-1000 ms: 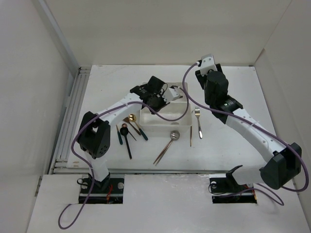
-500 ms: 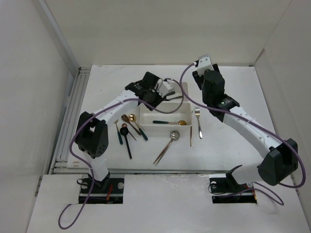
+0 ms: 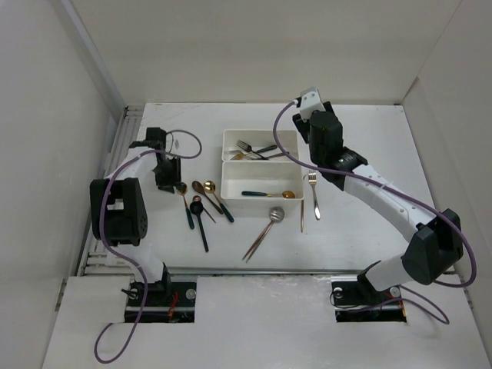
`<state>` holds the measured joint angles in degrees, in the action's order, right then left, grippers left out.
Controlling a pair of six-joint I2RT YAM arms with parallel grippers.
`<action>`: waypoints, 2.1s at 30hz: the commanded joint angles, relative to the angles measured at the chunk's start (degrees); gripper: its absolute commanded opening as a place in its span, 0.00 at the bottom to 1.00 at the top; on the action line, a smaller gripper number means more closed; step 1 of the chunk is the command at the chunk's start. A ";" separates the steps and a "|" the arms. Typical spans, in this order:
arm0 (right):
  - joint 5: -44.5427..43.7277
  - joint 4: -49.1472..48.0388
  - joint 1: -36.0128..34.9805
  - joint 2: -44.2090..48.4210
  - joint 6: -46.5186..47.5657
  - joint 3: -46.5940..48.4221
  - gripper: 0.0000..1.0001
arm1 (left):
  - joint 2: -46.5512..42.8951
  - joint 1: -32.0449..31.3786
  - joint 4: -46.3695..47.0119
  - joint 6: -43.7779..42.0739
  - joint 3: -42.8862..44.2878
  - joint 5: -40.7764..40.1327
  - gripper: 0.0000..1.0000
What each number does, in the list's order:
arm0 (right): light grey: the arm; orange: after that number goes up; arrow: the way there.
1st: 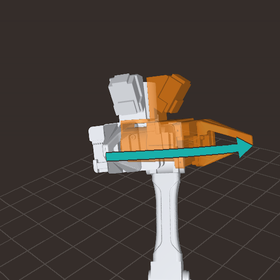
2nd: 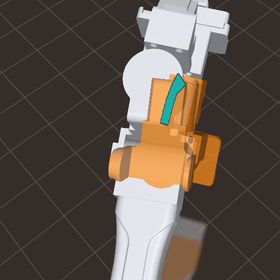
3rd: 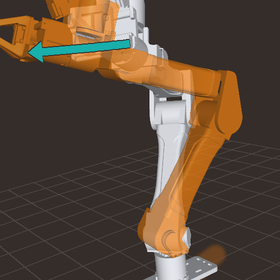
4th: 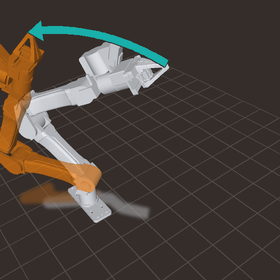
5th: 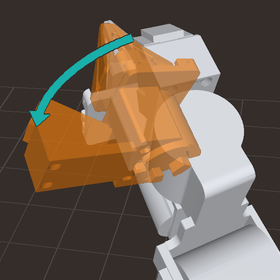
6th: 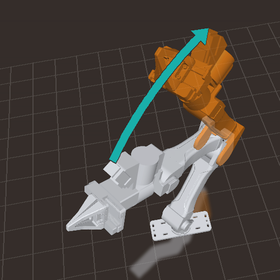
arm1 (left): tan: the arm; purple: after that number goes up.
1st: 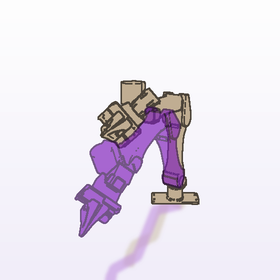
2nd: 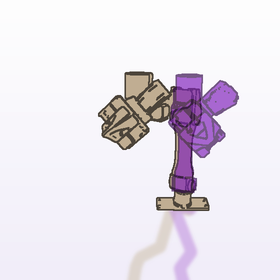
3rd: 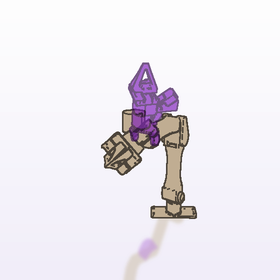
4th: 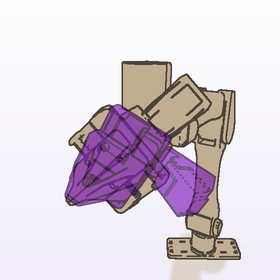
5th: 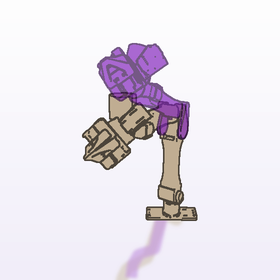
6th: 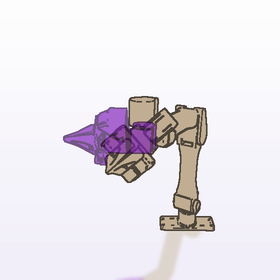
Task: Sort the eating utensils into containers
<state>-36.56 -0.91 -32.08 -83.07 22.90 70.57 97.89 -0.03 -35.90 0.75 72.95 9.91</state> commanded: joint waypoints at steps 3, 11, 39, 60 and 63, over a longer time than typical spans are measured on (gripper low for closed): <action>-0.53 -2.70 -0.88 0.01 -0.31 3.00 0.61 | 0.46 -0.93 -5.14 1.18 -5.44 4.93 0.29; -2.64 -2.70 -0.88 1.68 -0.31 1.42 0.61 | 3.09 -3.21 -5.14 0.57 -5.45 7.14 0.31; -5.37 -2.70 -0.88 1.50 3.21 3.79 0.61 | 14.53 -0.67 -8.84 -1.62 9.23 -6.31 0.00; -2.20 -3.31 2.19 4.39 -0.75 2.30 0.61 | 2.74 -34.51 12.60 -30.02 20.83 -5.08 0.00; -2.20 -3.31 2.72 6.43 -0.13 0.63 0.61 | 4.33 -35.83 13.31 -30.81 20.83 -5.08 0.02</action>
<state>-38.89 -1.23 -30.11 -80.79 22.74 71.79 101.73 -36.71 -25.45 -27.44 94.30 4.32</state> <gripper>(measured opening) 0.613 0.043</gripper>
